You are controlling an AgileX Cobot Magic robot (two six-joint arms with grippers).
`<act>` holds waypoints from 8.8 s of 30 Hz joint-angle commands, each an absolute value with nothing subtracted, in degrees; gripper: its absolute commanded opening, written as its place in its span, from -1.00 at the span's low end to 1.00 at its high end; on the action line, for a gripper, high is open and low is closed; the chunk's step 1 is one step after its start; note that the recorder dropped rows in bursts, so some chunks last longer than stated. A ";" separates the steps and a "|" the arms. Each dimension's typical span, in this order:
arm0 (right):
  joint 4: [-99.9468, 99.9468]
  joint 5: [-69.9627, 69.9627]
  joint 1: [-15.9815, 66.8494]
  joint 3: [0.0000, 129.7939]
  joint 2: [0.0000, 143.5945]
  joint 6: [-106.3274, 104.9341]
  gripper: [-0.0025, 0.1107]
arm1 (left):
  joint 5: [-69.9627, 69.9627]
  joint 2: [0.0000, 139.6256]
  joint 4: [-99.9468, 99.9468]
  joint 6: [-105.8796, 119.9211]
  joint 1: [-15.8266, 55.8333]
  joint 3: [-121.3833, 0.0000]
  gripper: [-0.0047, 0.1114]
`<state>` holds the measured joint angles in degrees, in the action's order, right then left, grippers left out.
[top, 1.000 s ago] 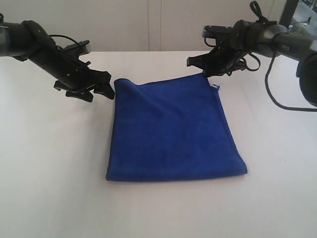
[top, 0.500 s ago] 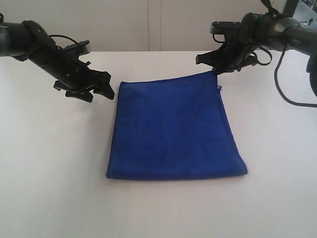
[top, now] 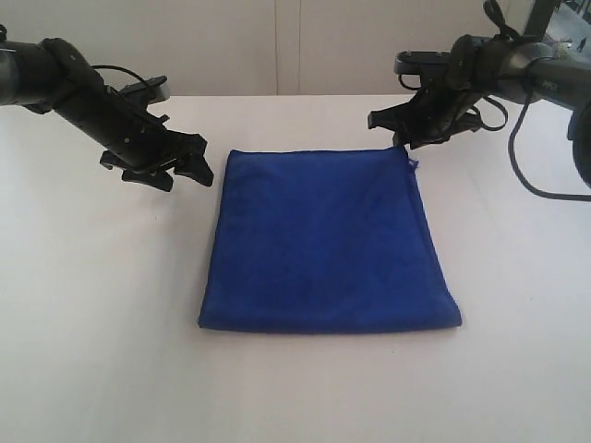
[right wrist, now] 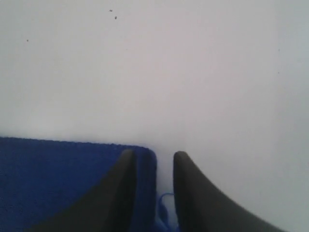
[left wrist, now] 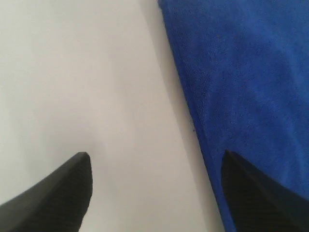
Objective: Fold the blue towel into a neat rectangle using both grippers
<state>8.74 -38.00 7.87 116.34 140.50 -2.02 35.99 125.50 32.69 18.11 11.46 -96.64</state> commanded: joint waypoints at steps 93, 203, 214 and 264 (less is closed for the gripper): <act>7.01 -69.96 7.54 116.59 131.74 0.00 -0.28 | 43.83 122.37 39.38 28.96 13.38 -97.94 -0.08; 12.82 -44.34 10.26 78.46 115.51 0.00 -0.51 | 36.84 129.38 44.06 43.56 23.56 -97.82 -0.92; 9.60 -41.15 10.26 76.50 115.74 0.54 -0.51 | 36.84 129.38 44.06 43.56 23.56 -97.82 -0.92; 10.81 -42.21 10.26 76.50 116.59 1.72 -0.69 | 36.84 129.38 44.06 43.56 23.56 -97.82 -0.92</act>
